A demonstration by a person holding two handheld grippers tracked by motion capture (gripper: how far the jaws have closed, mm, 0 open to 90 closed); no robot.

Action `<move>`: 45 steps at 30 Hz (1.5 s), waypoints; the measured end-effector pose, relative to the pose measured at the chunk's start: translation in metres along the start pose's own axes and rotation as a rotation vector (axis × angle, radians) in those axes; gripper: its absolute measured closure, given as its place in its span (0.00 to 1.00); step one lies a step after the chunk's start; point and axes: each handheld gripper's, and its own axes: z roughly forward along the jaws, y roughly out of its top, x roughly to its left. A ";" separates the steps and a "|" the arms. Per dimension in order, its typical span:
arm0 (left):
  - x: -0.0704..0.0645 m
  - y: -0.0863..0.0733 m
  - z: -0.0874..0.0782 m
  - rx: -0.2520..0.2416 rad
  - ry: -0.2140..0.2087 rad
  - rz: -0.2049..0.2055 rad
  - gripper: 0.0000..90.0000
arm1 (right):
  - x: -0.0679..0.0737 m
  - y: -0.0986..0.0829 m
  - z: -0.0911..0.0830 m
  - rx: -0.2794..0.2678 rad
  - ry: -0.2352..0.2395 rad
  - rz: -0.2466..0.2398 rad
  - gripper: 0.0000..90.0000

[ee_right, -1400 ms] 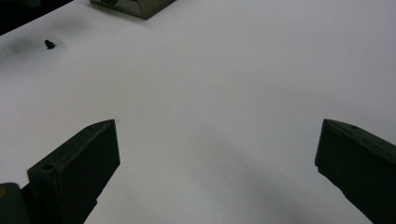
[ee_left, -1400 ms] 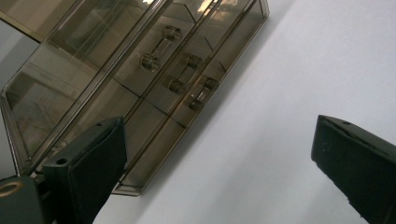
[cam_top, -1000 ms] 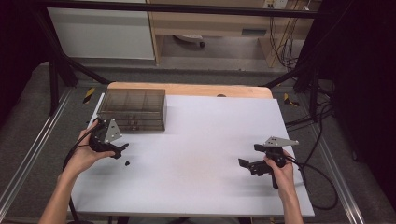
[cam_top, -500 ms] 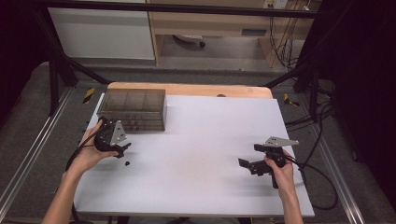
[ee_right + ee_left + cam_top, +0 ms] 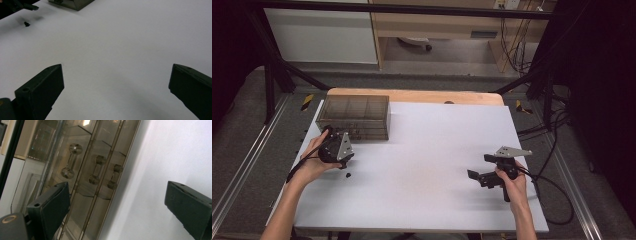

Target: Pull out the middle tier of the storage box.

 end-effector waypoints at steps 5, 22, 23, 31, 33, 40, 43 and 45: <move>-0.001 0.000 0.002 0.011 0.015 0.033 0.13 | 0.000 0.000 0.000 0.002 0.002 0.000 0.01; -0.010 -0.004 0.010 0.022 0.083 0.135 0.32 | 0.000 0.000 0.001 0.007 0.001 0.001 0.01; -0.010 -0.004 0.010 0.022 0.083 0.135 0.33 | 0.000 0.000 0.001 0.007 0.001 0.001 0.01; -0.013 -0.003 0.015 0.038 0.119 0.181 0.40 | 0.000 0.000 0.001 0.003 0.001 0.000 0.01; -0.013 -0.001 0.016 0.052 0.138 0.211 0.41 | 0.000 0.000 0.001 0.003 0.002 -0.002 0.01; -0.015 0.001 0.019 0.069 0.161 0.237 0.44 | 0.000 0.000 0.001 0.003 0.001 -0.002 0.01; -0.015 0.001 0.021 0.064 0.166 0.223 0.46 | 0.000 0.000 0.001 0.004 0.002 -0.001 0.01; -0.015 0.000 0.022 0.058 0.182 0.226 0.47 | 0.000 0.000 0.001 0.005 0.001 -0.001 0.01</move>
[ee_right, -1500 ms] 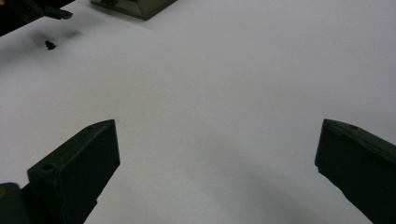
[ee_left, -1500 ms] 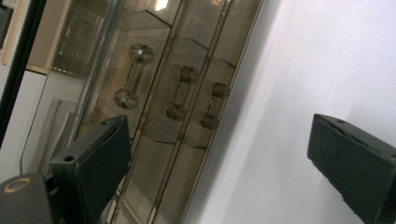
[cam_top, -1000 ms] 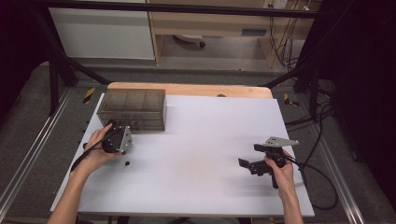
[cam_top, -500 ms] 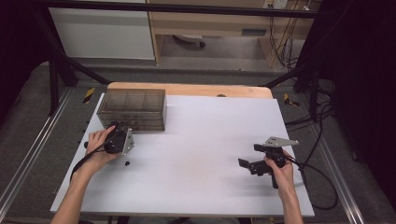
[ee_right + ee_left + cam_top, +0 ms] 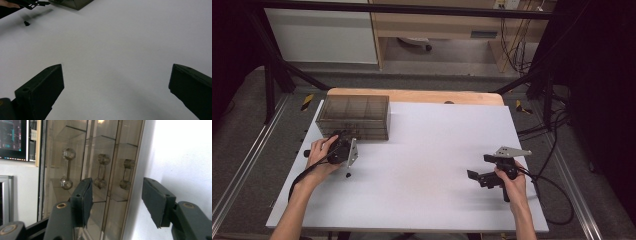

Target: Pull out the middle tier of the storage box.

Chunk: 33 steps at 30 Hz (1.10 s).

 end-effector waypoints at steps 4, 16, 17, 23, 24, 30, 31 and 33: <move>-0.002 -0.001 0.001 -0.004 0.013 -0.004 0.49 | 0.000 0.000 0.000 -0.001 0.000 0.001 0.01; -0.007 0.000 0.005 -0.003 0.049 0.053 0.56 | 0.000 0.000 0.000 0.000 0.001 0.001 0.01; -0.007 0.000 0.005 0.001 0.054 0.058 0.56 | 0.000 0.000 0.000 0.001 0.000 0.001 0.01; -0.009 0.001 0.006 0.003 0.082 0.088 0.61 | 0.000 0.000 0.000 0.001 0.000 -0.001 0.01; -0.009 0.001 0.006 0.003 0.082 0.088 0.62 | 0.000 0.000 0.000 0.001 0.000 -0.001 0.01; -0.009 0.001 0.007 0.004 0.097 0.095 0.65 | 0.000 0.000 0.000 0.000 0.001 0.002 0.01; -0.009 0.001 0.007 0.004 0.100 0.099 0.65 | 0.000 0.000 0.000 0.000 0.001 0.002 0.01; -0.009 0.001 0.007 0.006 0.105 0.105 0.66 | 0.000 0.000 0.000 -0.001 0.001 0.000 0.01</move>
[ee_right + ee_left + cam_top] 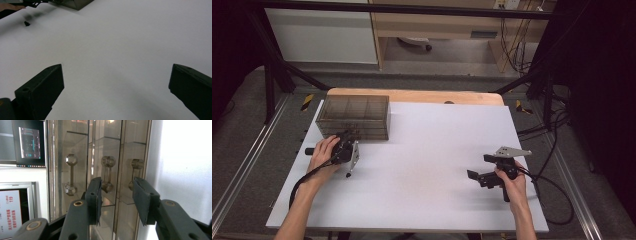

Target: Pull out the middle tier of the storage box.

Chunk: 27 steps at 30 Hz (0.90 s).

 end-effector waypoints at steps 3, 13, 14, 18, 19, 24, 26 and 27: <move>0.000 0.000 0.001 0.003 0.010 0.003 0.68 | 0.000 0.000 0.000 -0.001 0.000 0.001 0.01; 0.000 0.000 0.001 0.008 0.032 0.009 0.76 | 0.000 0.000 0.000 -0.001 0.000 0.002 0.01; 0.000 0.001 0.001 0.011 0.036 0.013 0.77 | 0.000 0.000 0.000 -0.001 0.001 0.002 0.01; 0.000 0.001 0.001 0.014 0.044 0.022 0.79 | 0.000 0.000 0.000 -0.001 0.001 0.001 0.01; 0.000 0.001 0.001 0.014 0.048 0.026 0.79 | 0.000 0.000 0.000 -0.001 0.001 0.002 0.01; 0.000 0.002 0.001 0.022 0.066 0.044 0.85 | 0.000 0.000 0.000 -0.002 0.001 0.001 0.01; -0.001 0.003 0.001 0.027 0.070 0.050 0.85 | 0.000 0.000 -0.001 -0.003 0.002 0.001 0.01; -0.001 0.003 0.001 0.027 0.070 0.050 0.85 | 0.000 0.000 -0.001 -0.003 0.002 0.001 0.01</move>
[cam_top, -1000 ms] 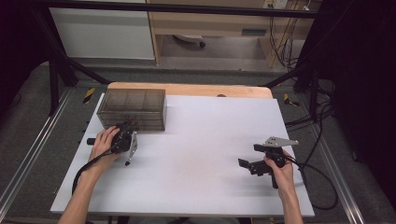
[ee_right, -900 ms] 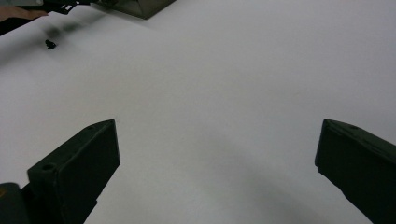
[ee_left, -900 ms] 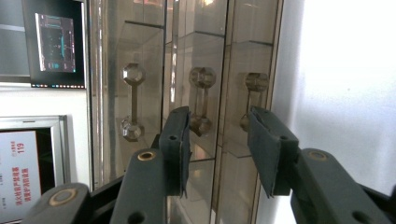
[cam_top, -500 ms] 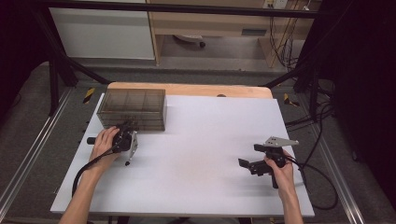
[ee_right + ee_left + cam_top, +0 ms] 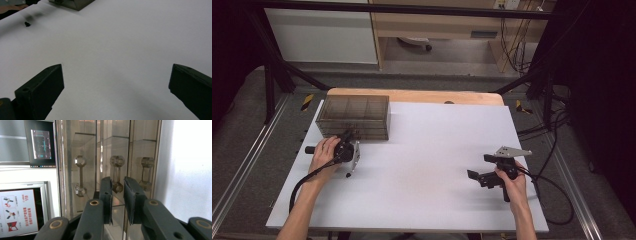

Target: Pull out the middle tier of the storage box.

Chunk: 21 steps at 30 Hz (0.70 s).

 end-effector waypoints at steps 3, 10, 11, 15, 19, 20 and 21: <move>-0.001 0.000 0.000 0.003 0.009 0.006 0.86 | 0.000 0.000 0.000 -0.002 -0.002 0.000 0.01; -0.002 0.001 0.000 0.004 0.016 0.015 0.87 | 0.000 0.000 0.000 -0.002 -0.001 0.001 0.01; -0.002 0.000 0.000 0.001 0.019 0.012 0.87 | 0.000 0.000 0.000 -0.002 -0.001 0.001 0.01; -0.004 -0.001 0.000 -0.005 0.031 0.020 0.87 | 0.000 0.000 0.000 0.000 0.000 0.000 0.01; -0.004 -0.001 0.000 -0.009 0.037 0.024 0.88 | 0.000 0.000 0.000 -0.001 0.000 0.001 0.01; -0.005 -0.001 0.000 -0.010 0.039 0.025 0.88 | 0.000 0.000 0.000 -0.002 -0.001 0.001 0.01; -0.005 -0.001 0.000 -0.010 0.039 0.025 0.88 | 0.000 0.000 0.000 -0.002 -0.001 0.001 0.01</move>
